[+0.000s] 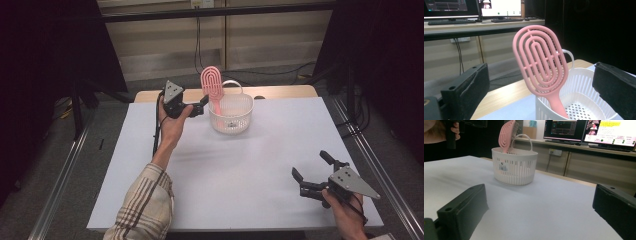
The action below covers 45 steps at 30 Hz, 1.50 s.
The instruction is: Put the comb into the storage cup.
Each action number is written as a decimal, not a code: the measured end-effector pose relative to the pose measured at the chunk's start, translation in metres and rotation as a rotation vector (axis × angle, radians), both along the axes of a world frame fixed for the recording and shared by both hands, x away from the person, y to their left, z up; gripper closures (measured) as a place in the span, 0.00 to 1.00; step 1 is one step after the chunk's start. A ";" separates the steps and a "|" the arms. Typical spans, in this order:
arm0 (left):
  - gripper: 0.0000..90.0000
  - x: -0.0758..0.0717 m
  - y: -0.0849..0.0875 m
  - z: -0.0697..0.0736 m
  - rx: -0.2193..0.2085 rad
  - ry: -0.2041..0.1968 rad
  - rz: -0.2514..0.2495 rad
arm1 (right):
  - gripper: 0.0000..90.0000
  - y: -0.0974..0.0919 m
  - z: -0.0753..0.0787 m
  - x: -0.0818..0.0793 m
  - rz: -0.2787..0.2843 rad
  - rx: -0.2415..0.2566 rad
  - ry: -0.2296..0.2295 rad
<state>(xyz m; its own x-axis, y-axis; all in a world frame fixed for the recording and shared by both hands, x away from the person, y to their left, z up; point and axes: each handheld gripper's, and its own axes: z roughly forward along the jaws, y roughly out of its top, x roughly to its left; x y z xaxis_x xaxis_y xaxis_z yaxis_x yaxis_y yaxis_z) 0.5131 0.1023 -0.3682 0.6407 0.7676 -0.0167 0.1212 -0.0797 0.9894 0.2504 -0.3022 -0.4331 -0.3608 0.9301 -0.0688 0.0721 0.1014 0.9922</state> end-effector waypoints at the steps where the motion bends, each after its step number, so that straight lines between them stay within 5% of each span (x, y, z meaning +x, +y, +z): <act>1: 0.02 -0.001 0.000 0.000 -0.005 0.001 -0.001 | 0.00 0.000 0.000 0.000 0.000 0.000 0.000; 15: 0.02 -0.011 0.009 0.015 0.004 -0.046 0.024 | 0.00 -0.003 -0.001 0.002 -0.007 0.006 0.002; 45: 0.02 -0.045 0.030 0.015 -0.008 -0.047 0.036 | 0.00 0.001 0.000 0.002 -0.006 -0.007 -0.001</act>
